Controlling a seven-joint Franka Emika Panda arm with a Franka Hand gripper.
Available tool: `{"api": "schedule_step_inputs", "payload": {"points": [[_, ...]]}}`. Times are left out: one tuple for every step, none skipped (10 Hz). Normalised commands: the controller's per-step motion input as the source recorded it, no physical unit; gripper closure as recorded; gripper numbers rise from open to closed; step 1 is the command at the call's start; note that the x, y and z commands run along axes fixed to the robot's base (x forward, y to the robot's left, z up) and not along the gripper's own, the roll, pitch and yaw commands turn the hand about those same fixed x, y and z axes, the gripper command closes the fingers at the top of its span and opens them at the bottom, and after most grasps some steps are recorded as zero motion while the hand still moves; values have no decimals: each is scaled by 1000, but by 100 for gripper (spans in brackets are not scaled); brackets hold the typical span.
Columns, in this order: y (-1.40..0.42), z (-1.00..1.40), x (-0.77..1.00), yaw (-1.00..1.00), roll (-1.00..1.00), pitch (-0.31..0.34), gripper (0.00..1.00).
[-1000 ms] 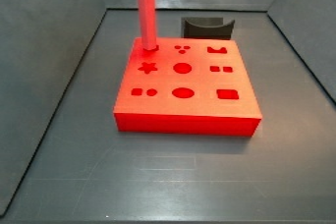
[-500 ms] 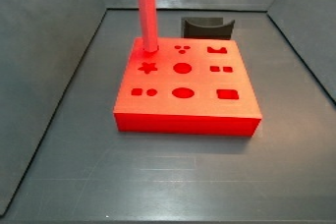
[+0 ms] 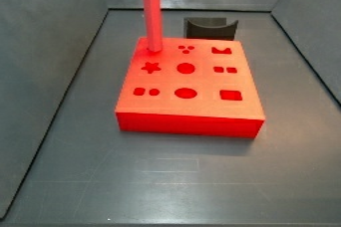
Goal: Insert the hexagon object.
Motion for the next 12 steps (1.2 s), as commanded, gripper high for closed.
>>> {"api": "schedule_step_inputs", "payload": {"points": [[0, -131, 0, 0, 46, 0, 100], [-3, -186, -214, 0, 134, -57, 100], [-11, -140, -317, -14, 0, -54, 100], [-126, 0, -340, 0, 0, -33, 100], [-220, 0, -89, 0, 0, -40, 100], [-146, -26, 63, 17, 9, 0, 100], [-17, -34, 94, 0, 0, 0, 100], [0, -131, 331, 0, 17, 96, 100], [0, -277, 300, 0, 59, 56, 100], [0, -320, 331, 0, 40, 56, 100], [0, -194, 114, 0, 53, 0, 100], [0, -349, 3, 0, 11, -3, 100]]}}
